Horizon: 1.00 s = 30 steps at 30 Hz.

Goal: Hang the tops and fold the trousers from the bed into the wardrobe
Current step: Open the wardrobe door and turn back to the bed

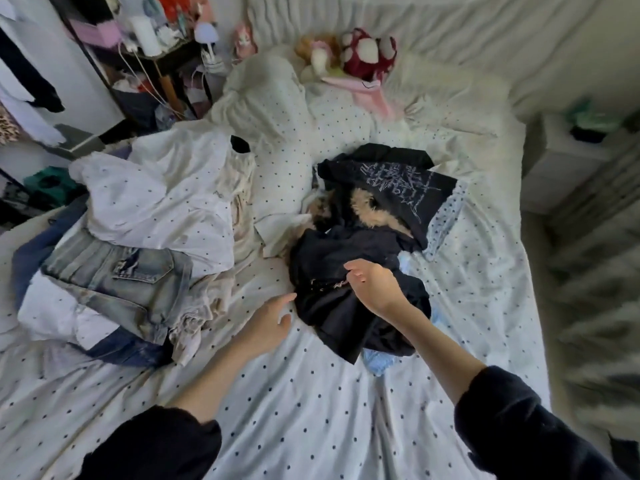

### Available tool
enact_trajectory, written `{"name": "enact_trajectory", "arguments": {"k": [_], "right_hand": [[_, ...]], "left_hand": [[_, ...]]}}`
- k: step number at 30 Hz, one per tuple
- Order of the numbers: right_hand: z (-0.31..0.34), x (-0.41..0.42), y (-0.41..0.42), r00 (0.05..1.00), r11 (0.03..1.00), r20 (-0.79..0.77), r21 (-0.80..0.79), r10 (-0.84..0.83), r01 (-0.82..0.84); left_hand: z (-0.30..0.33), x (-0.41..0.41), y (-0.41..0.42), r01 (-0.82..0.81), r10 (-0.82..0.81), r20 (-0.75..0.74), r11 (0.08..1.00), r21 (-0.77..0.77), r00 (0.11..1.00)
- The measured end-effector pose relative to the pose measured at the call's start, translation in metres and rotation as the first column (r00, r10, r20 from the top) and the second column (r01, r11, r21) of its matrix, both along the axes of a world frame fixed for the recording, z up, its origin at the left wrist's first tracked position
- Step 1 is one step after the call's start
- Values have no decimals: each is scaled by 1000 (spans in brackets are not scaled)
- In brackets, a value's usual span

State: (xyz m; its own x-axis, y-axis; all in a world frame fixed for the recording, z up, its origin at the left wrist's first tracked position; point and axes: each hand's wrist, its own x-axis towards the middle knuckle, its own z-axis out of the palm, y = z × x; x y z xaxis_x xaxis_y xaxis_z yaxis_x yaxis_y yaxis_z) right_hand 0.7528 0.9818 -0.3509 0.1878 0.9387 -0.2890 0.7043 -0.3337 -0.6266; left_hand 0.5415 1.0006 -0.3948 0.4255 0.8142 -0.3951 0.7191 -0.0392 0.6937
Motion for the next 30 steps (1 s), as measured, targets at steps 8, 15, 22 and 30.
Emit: {"name": "enact_trajectory", "arguments": {"k": [8,15,22,30], "right_hand": [[-91,8,66,901,971,383,34,205,-235],[-101,-2,52,943,886,327,416,65,-206],[-45,-10,10,981,873,135,450,142,-188],[53,-8,-53,974,875,226,472,2,-112]], "left_hand": [[-94,-6,36,201,-244,-362,968,-152,900],[-77,0,58,-60,38,-126,983,-174,991],[-12,41,50,-168,250,309,948,-270,918],[93,15,9,-183,109,335,963,199,936]]}}
